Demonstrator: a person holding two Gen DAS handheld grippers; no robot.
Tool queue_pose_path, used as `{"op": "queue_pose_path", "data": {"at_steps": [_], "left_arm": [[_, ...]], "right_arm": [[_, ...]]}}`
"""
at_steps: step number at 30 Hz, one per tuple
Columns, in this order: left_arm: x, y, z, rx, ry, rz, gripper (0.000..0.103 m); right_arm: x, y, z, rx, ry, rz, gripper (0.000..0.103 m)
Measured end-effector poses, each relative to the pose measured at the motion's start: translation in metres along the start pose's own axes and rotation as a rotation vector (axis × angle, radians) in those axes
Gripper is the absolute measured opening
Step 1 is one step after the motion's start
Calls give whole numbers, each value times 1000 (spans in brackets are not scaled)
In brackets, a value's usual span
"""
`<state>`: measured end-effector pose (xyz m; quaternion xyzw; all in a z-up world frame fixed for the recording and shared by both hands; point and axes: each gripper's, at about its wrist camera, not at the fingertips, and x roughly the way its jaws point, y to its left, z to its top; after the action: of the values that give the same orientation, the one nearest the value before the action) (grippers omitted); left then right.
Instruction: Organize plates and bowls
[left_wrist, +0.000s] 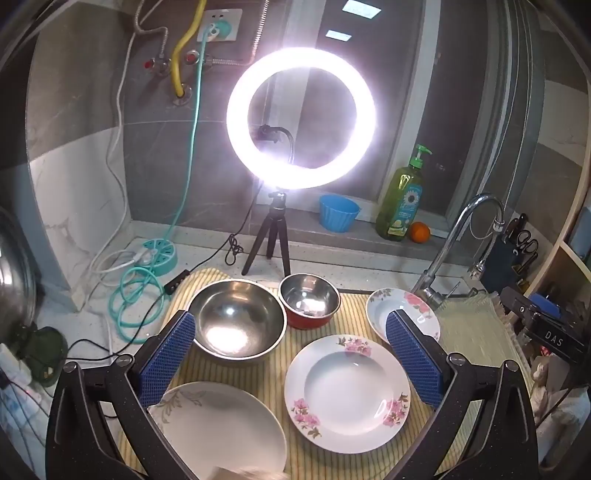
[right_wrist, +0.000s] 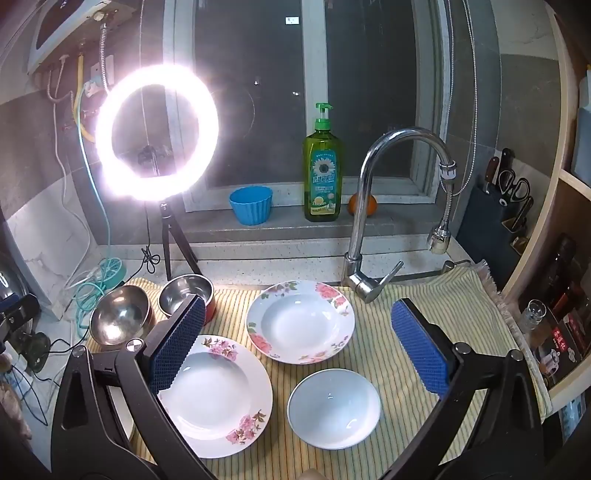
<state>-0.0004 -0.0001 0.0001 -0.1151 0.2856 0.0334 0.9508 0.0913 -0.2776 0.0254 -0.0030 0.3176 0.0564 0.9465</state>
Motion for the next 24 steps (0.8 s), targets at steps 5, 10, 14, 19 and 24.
{"op": "queue_pose_path", "data": {"at_steps": [5, 10, 14, 19, 24], "left_arm": [[-2, 0, 0, 21, 2, 1, 102], [-2, -6, -3, 33, -1, 23, 102], [-3, -6, -1, 30, -1, 19, 102], [-3, -6, -1, 26, 0, 19, 102], [-2, -5, -1, 18, 6, 18, 102]], "right_arm": [[-2, -1, 2, 12, -15, 10, 102], [1, -4, -2, 17, -3, 15, 102], [1, -6, 0, 25, 3, 18, 102], [-1, 0, 2, 11, -11, 11, 102], [-1, 0, 3, 7, -8, 14, 102]]}}
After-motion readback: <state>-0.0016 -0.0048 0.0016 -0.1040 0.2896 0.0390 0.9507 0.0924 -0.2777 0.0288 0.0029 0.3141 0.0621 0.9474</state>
